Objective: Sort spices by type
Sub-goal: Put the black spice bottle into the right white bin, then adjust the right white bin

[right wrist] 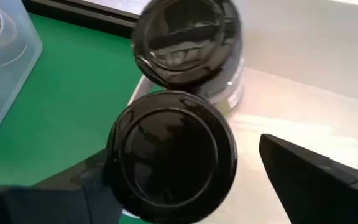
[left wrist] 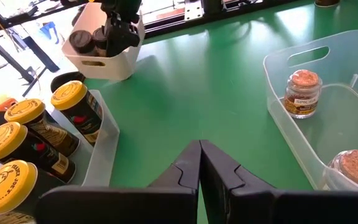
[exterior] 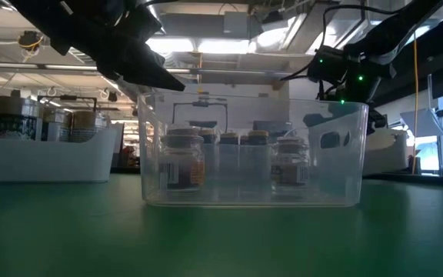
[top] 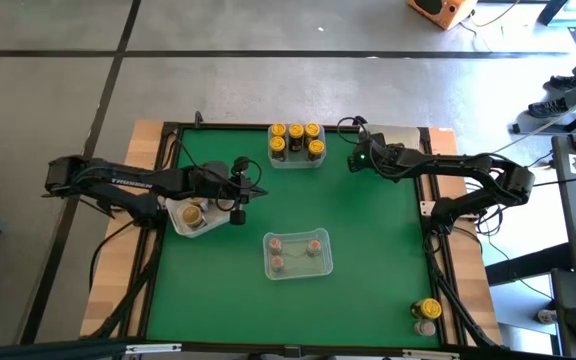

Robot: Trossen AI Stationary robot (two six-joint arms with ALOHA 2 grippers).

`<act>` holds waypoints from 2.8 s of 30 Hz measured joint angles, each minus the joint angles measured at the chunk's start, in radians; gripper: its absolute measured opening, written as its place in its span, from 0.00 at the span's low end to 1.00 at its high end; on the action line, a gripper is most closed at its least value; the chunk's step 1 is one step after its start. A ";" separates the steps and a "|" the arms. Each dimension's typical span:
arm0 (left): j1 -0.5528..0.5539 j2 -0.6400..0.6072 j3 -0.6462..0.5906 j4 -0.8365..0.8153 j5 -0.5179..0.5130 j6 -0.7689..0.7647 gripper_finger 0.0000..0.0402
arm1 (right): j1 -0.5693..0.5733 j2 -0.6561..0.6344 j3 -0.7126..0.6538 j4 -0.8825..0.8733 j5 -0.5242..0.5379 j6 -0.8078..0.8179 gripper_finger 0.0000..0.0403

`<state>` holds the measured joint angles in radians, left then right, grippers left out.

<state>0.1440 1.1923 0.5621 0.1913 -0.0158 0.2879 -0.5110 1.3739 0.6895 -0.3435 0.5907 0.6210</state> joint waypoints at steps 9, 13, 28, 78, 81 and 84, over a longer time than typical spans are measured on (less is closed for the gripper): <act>0.000 0.000 0.000 0.000 0.000 -0.001 0.01 | 0.000 0.000 0.000 -0.005 0.002 -0.023 0.85; 0.000 0.000 0.000 0.000 0.000 -0.004 0.01 | 0.000 0.000 0.000 -0.005 0.021 -0.025 0.85; 0.000 0.000 0.000 -0.001 0.001 -0.004 0.01 | 0.000 -0.001 0.092 -0.080 0.019 -0.084 0.85; 0.000 0.000 0.000 0.000 0.013 -0.001 0.01 | 0.218 -0.002 -0.070 -0.544 -0.048 0.404 0.85; 0.000 0.000 0.000 0.000 0.013 -0.001 0.01 | 0.186 -0.002 -0.070 -0.540 -0.018 0.363 0.85; 0.000 0.000 0.000 0.000 0.013 -0.001 0.01 | 0.154 -0.002 -0.070 -0.529 0.003 0.315 0.85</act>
<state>0.1439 1.1927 0.5621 0.1909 -0.0029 0.2871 -0.3575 1.3720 0.6193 -0.8724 0.5942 0.9358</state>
